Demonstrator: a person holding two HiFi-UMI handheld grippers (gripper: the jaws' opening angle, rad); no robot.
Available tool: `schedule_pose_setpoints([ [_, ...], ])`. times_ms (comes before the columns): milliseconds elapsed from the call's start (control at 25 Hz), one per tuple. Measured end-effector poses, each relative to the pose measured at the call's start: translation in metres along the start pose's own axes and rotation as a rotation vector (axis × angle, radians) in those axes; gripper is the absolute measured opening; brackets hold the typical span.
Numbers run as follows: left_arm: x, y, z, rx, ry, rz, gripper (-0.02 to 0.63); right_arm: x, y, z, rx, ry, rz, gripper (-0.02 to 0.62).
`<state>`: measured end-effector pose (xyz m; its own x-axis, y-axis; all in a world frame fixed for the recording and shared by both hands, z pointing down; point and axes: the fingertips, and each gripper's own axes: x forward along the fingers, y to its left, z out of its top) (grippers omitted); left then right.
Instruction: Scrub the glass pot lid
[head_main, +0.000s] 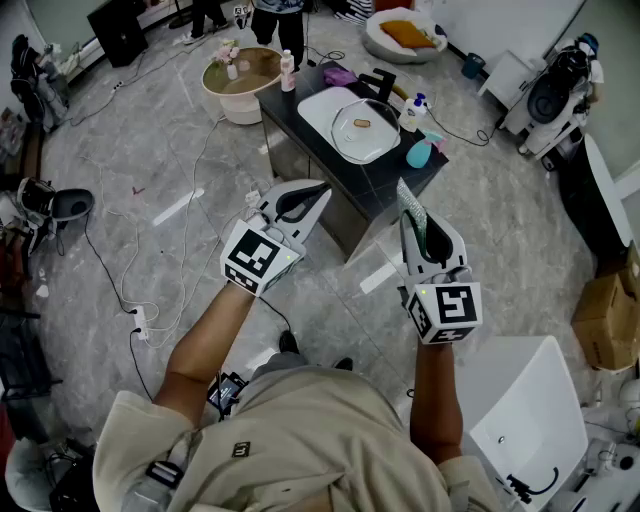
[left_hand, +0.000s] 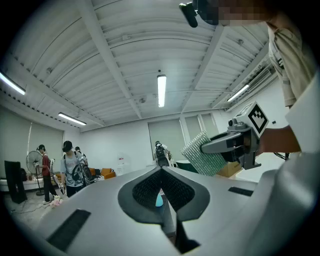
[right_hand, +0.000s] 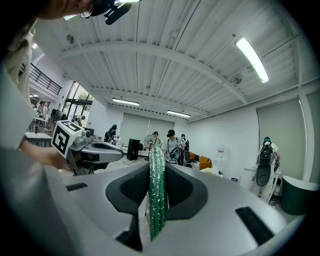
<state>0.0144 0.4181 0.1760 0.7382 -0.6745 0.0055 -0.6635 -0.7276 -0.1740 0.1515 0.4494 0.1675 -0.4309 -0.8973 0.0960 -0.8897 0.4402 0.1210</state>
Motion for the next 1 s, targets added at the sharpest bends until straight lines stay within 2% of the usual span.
schedule_pose_setpoints([
  [720,0.006,0.062,-0.023,-0.004,-0.014,-0.046,0.014,0.062,0.012,0.001,0.000,0.000,-0.061,0.087],
  [1000,0.023,0.087,-0.048,-0.055,0.012,-0.033,0.014,0.101,-0.002,-0.007,0.068,-0.008,-0.041,0.087],
])
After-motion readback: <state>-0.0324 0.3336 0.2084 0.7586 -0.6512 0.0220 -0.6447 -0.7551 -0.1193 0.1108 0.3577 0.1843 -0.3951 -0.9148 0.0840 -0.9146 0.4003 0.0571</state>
